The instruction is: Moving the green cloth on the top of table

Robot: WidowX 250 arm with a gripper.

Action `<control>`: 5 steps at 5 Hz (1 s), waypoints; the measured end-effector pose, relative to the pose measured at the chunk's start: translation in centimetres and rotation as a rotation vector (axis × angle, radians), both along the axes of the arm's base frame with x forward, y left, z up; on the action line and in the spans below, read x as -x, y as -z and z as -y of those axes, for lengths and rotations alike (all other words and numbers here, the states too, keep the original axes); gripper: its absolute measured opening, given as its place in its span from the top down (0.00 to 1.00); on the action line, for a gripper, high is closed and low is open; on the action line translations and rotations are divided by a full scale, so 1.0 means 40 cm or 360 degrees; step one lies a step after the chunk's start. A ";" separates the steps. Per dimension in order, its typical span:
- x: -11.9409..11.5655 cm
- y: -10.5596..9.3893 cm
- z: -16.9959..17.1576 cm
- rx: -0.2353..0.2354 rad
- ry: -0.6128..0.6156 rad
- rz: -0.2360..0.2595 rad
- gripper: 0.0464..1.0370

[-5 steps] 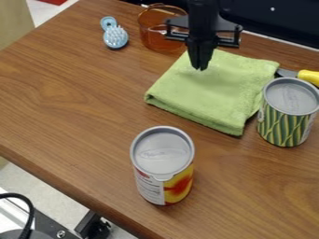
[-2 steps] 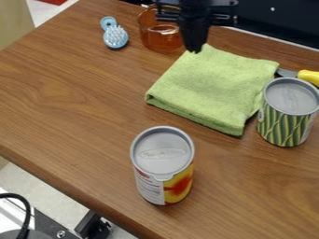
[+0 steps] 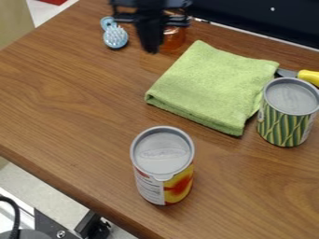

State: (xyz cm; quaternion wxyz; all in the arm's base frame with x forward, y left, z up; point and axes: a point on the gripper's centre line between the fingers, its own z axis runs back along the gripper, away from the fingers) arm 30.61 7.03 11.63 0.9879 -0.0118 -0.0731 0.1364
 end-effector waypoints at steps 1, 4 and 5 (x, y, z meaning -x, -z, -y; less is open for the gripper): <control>0.039 -0.011 -0.090 0.0030 0.0031 0.0016 0.99; 0.118 0.002 -0.205 0.0007 -0.0040 -0.0062 0.61; 0.123 0.007 -0.211 0.0006 -0.0033 -0.0058 0.31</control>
